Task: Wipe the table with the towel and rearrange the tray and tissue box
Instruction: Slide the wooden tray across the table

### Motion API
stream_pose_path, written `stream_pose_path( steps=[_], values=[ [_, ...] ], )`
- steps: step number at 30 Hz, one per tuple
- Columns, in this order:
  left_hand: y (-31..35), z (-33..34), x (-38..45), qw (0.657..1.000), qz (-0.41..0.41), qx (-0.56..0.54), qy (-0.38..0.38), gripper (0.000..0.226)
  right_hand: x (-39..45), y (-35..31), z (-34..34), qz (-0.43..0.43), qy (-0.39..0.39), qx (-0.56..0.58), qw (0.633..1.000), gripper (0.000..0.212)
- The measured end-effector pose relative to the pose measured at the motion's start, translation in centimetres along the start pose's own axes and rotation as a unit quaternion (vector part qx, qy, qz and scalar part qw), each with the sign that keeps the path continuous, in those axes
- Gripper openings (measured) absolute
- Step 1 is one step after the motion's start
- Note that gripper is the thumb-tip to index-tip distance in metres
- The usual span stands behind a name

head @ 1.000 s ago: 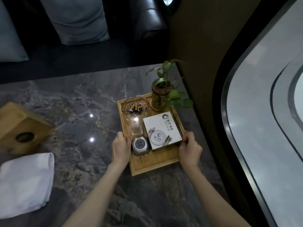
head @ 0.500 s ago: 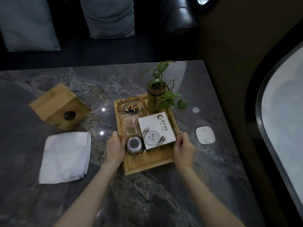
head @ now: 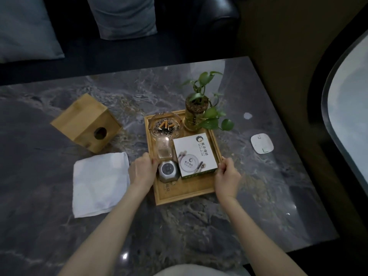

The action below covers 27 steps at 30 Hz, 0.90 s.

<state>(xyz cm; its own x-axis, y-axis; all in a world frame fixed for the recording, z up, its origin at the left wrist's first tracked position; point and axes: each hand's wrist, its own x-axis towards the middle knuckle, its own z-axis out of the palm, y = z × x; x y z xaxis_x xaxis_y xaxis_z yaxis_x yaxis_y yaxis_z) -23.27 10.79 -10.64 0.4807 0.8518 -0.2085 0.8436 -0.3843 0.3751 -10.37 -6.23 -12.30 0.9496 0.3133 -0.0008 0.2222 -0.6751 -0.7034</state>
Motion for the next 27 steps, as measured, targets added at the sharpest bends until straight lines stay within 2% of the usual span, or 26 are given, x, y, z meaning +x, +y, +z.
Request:
stream_pose_path(
  steps=[2,5,10,13,15,18,22,27],
  values=[
    [-0.4,-0.2,0.2,0.999,0.013,0.050,0.000,0.033,-0.6,0.1,0.3,0.015,-0.004,0.000,1.000,0.012],
    [-0.7,-0.2,0.5,0.997,0.021,0.068,-0.010,0.033,-1.2,0.3,0.6,0.017,-0.013,-0.007,1.000,0.009],
    [-1.1,-0.2,0.6,0.999,0.021,0.039,-0.029,0.034,-1.3,0.0,0.3,0.008,-0.041,-0.045,0.998,0.009],
    [-1.4,-0.5,0.6,0.999,0.025,0.010,-0.044,0.038,-0.4,-0.5,-0.3,0.002,-0.101,-0.094,0.991,0.018],
    [-1.8,-1.0,0.3,0.998,0.023,-0.018,-0.055,0.038,0.1,-1.3,-0.9,-0.007,-0.106,-0.104,0.989,0.024],
    [-2.9,-2.1,-0.7,0.997,0.018,-0.060,-0.041,0.037,-0.3,-3.9,-1.7,-0.071,-0.067,-0.110,0.989,0.019],
    [-4.5,-4.3,-2.3,0.994,-0.005,-0.109,0.016,0.030,-1.9,-9.0,-1.4,-0.205,-0.055,-0.092,0.973,0.017],
    [-8.9,-5.0,-4.1,0.975,-0.050,-0.192,0.099,0.019,-3.9,-15.0,2.2,-0.327,-0.173,-0.023,0.929,0.008]
  ],
)
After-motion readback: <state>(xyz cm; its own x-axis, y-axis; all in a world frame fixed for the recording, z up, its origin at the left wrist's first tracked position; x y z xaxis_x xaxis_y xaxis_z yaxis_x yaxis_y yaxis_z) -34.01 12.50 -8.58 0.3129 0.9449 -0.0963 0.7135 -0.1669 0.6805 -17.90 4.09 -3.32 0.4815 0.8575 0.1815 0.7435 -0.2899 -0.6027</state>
